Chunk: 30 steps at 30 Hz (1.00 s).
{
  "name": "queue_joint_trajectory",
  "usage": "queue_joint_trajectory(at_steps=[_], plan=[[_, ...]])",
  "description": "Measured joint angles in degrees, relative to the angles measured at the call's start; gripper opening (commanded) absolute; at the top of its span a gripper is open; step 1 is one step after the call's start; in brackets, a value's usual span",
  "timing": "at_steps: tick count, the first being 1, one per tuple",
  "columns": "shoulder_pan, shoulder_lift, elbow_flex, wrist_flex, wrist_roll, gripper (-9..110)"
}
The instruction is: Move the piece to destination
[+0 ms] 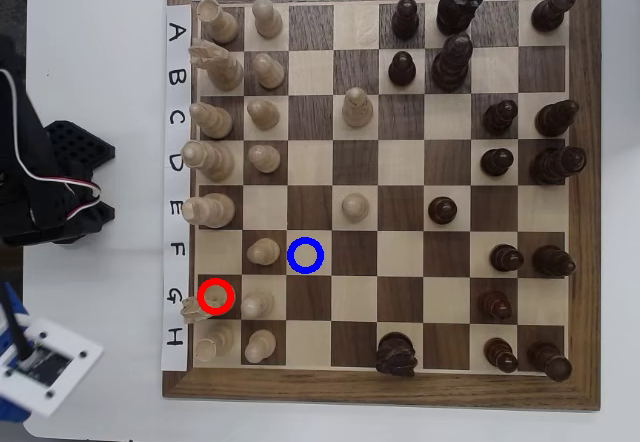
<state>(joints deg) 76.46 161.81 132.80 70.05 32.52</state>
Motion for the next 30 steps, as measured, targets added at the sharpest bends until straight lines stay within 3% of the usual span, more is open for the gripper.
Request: queue_joint_trajectory(at_steps=[10, 18, 30], plan=[[-9.3, -17.5, -22.1, 4.0, 11.5, 0], [-15.8, -25.4, -30.1, 10.8, 18.1, 0], [-27.6, -33.4, -39.0, 22.4, 37.0, 0]])
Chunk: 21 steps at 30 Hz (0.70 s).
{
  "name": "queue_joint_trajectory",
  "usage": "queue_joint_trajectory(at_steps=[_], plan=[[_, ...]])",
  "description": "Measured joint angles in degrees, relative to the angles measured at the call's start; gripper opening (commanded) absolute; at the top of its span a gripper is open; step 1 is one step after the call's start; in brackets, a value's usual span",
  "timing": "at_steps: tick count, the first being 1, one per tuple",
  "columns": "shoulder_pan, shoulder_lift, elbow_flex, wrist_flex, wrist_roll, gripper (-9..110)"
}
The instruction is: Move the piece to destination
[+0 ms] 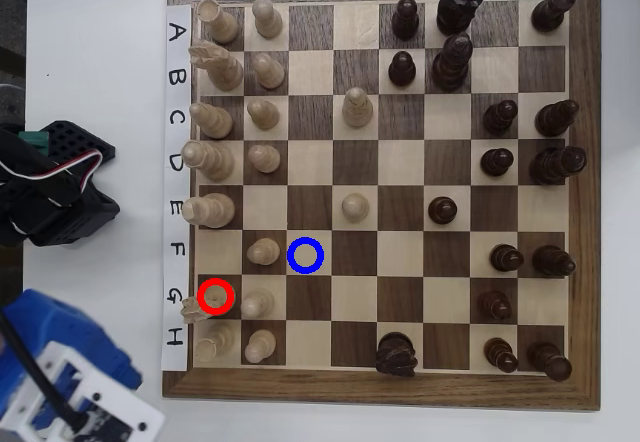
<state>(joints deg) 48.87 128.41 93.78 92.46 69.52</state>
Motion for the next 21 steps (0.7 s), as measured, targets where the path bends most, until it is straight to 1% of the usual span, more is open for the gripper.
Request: queue_joint_trajectory(at_steps=[7, 21], plan=[[-6.1, -4.0, -0.4, 2.5, 9.1, 3], [-15.1, -11.1, 0.7, 3.6, 19.6, 5]])
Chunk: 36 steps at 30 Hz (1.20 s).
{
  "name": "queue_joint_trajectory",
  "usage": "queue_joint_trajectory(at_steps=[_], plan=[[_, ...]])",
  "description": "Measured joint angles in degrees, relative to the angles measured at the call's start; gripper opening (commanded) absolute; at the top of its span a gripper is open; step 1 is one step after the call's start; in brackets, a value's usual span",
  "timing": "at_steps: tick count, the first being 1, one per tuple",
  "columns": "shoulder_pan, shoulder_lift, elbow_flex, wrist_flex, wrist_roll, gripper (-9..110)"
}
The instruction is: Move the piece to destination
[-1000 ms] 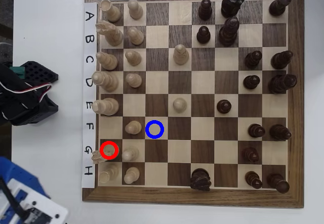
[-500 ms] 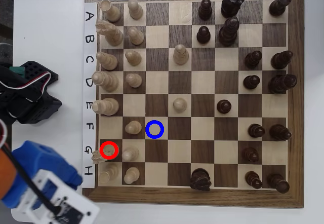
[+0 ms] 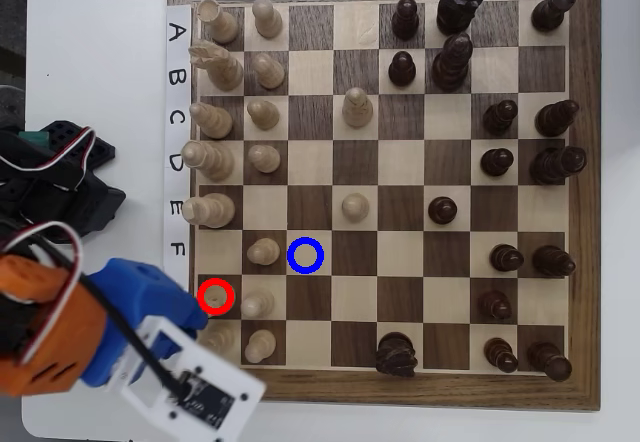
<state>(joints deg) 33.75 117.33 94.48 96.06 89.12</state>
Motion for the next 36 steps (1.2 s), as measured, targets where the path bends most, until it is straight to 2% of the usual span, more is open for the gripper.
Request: queue_joint_trajectory(at_steps=[20, 28, 36], plan=[[-1.5, -1.5, 10.8, -0.1, 6.7, 20], [-1.5, -1.5, 10.8, -2.4, 6.9, 15], [-1.5, -2.9, 11.2, -4.7, -1.8, 10]])
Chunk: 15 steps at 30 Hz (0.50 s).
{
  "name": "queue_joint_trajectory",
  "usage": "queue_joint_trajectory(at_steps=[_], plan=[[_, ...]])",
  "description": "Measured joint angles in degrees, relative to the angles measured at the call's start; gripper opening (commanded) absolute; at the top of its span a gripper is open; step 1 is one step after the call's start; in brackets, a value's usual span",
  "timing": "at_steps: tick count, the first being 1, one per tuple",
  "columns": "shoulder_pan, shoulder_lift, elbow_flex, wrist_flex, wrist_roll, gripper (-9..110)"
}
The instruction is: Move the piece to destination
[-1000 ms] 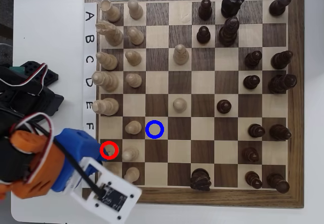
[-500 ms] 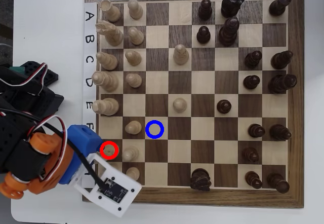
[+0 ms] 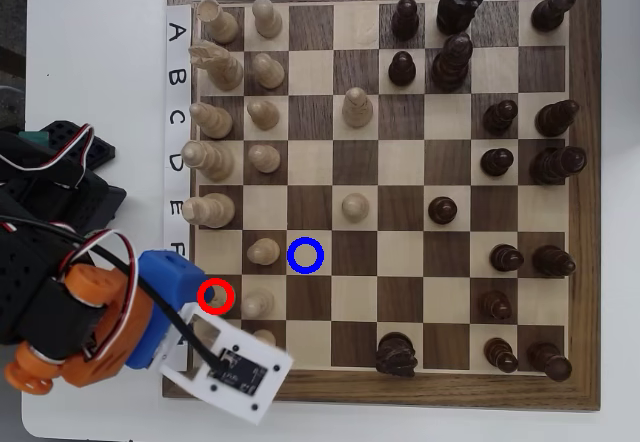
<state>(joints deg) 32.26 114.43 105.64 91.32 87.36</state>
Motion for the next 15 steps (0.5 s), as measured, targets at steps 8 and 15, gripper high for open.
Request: queue_joint_trajectory(at_steps=[8, 15], plan=[[0.0, -0.6, 2.3, -3.1, -11.8, 17], [0.0, -1.3, 3.7, -3.8, -20.7, 20]])
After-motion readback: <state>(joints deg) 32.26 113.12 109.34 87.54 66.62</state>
